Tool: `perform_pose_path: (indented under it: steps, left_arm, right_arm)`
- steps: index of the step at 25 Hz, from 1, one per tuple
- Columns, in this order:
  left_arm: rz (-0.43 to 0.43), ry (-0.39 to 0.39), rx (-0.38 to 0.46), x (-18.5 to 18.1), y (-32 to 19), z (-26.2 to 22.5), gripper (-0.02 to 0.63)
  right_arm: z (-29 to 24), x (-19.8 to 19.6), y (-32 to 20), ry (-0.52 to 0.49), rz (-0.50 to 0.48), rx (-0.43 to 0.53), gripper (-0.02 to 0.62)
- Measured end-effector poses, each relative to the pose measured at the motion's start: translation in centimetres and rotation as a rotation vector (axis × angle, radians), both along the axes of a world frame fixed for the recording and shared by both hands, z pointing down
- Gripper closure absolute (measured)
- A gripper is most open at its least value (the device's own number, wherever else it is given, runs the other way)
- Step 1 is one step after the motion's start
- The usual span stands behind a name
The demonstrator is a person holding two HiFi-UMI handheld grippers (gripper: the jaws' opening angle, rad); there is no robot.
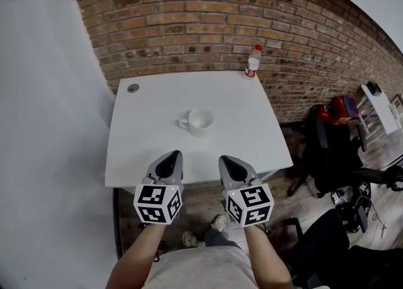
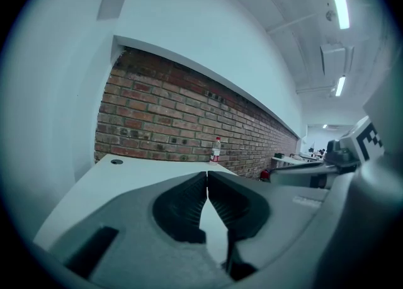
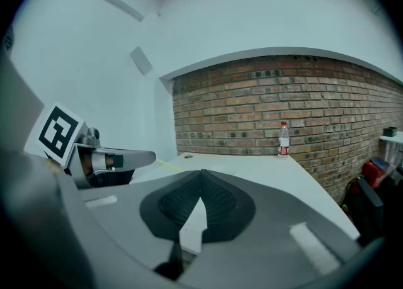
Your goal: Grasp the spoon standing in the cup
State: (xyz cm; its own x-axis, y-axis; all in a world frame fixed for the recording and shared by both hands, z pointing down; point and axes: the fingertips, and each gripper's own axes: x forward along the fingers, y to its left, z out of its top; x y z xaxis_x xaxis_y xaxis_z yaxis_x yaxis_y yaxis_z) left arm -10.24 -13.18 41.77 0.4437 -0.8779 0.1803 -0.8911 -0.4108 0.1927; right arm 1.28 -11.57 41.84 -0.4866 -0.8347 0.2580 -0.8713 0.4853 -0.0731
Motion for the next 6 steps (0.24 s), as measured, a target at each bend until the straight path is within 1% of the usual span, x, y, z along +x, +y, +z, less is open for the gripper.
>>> perform_pose_path:
  steps: [6]
  left_arm:
    - [0.006, -0.003, -0.008, 0.19, -0.13, -0.29, 0.601]
  right_arm:
    - [-0.46, -0.01, -0.05, 0.001, 0.000, -0.002, 0.591]
